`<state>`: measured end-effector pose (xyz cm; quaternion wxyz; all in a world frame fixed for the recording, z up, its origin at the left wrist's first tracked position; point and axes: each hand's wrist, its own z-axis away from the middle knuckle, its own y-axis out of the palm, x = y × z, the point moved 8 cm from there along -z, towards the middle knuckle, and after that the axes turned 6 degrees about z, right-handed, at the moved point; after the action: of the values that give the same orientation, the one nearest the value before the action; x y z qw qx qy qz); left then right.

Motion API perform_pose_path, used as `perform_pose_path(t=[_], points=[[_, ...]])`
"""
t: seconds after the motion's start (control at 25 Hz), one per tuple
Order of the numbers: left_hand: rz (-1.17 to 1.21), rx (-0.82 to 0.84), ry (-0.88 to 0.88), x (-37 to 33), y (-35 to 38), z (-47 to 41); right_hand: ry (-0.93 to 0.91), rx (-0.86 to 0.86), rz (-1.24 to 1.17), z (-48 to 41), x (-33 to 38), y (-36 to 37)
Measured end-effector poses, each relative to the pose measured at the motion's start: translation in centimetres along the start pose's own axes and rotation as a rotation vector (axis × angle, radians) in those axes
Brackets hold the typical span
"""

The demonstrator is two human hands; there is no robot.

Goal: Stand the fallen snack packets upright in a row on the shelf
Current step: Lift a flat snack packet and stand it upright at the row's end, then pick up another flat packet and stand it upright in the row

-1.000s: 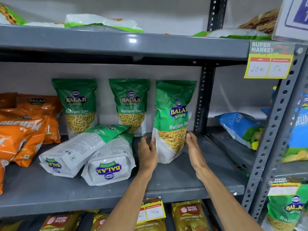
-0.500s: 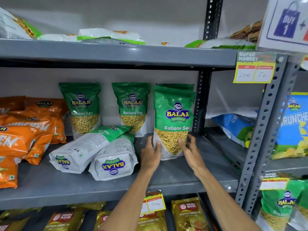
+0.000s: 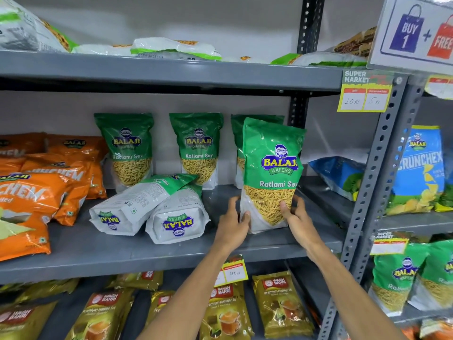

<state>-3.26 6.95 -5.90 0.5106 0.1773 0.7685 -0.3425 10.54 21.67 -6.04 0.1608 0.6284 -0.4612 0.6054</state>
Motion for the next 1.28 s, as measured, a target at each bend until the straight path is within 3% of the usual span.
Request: perform_pose_path(t=[0.08, 0.12, 0.24, 0.32, 0.4, 0.6, 0.72, 0.84, 1.04, 1.28], points=[[0.005, 0.06, -0.041, -0.1, -0.1, 0.4, -0.017, -0.049, 0.033, 1.0, 1.0, -0.2], [0.001, 0.088, -0.041, -0.4, -0.3, 0.8, -0.06, -0.153, 0.078, 1.7, 1.8, -0.6], [0.001, 0.042, 0.092, -2.5, -2.9, 2.0, -0.408, -0.541, 0.211, 5.7, 6.1, -0.7], [0.033, -0.032, 0.197, -4.3, -6.0, 2.6, -0.656, -0.555, 0.192, 7.7, 9.5, 1.4], [0.071, -0.081, 0.27, -5.8, -10.0, 3.2, -0.736, -0.451, 0.132, 9.0, 12.9, 4.5], [0.167, -0.356, 0.279, -4.8, -23.1, 3.4, -0.625, -0.208, -0.042, 7.9, 18.8, 12.4], [0.099, -0.481, 0.163, -0.5, -29.7, 3.0, -0.446, -0.038, 0.061, 6.1, 20.7, 18.0], [-0.048, -0.473, -0.078, 4.1, -33.1, 1.9, -0.332, 0.066, 0.276, 4.8, 22.0, 23.2], [0.195, -0.384, -0.406, 10.2, -33.7, 1.6, -0.09, 0.223, 0.525, 3.8, 21.3, 28.5], [0.359, -0.349, -0.32, 11.3, -33.6, 1.4, -0.059, 0.221, 0.579, 4.2, 21.4, 30.2]])
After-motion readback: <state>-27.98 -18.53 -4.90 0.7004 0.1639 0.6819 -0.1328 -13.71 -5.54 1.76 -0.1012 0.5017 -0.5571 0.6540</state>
